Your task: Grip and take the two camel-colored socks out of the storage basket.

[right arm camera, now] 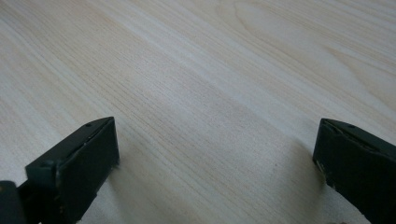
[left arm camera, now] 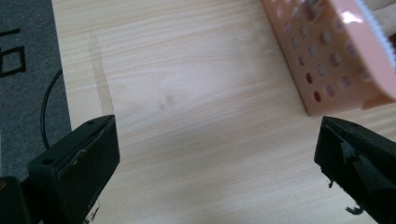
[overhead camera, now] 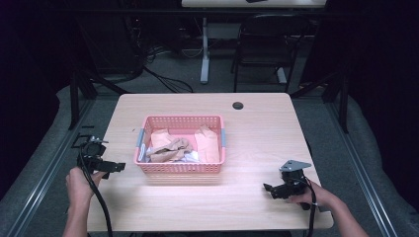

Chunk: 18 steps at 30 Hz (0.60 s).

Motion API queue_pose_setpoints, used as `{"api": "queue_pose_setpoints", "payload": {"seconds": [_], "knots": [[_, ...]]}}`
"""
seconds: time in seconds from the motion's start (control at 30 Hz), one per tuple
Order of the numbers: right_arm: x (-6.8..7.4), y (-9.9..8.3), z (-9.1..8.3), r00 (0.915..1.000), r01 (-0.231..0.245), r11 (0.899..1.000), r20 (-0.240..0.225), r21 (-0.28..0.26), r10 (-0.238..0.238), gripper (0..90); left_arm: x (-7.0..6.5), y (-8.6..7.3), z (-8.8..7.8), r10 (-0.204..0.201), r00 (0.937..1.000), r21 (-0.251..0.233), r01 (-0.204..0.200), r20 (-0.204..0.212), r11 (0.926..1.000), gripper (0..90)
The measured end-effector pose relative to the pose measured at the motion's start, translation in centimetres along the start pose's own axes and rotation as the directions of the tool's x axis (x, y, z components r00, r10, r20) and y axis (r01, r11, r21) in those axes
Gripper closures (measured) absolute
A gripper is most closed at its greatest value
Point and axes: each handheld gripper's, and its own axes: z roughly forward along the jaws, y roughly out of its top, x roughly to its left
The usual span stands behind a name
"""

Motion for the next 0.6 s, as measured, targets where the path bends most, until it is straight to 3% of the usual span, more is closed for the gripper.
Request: {"api": "queue_pose_setpoints", "payload": {"seconds": [0.13,0.47,0.6], "knots": [[0.0,0.0,0.0,1.0,-0.004,1.0,0.001,-0.003,0.004,0.0,-1.1,1.1,-1.0,0.037,0.9985,0.011,-0.038,0.04,0.9992,0.2],[0.0,0.0,0.0,1.0,-0.005,1.0,0.001,-0.003,0.005,0.0,-2.5,3.3,-2.6,0.109,0.9925,0.013,-0.11,0.055,0.9938,0.2],[0.0,0.0,0.0,1.0,-0.005,1.0,0.001,-0.003,0.005,0.0,-3.5,4.7,-3.2,0.159,0.984,0.018,-0.161,0.081,0.9868,0.2]]}}
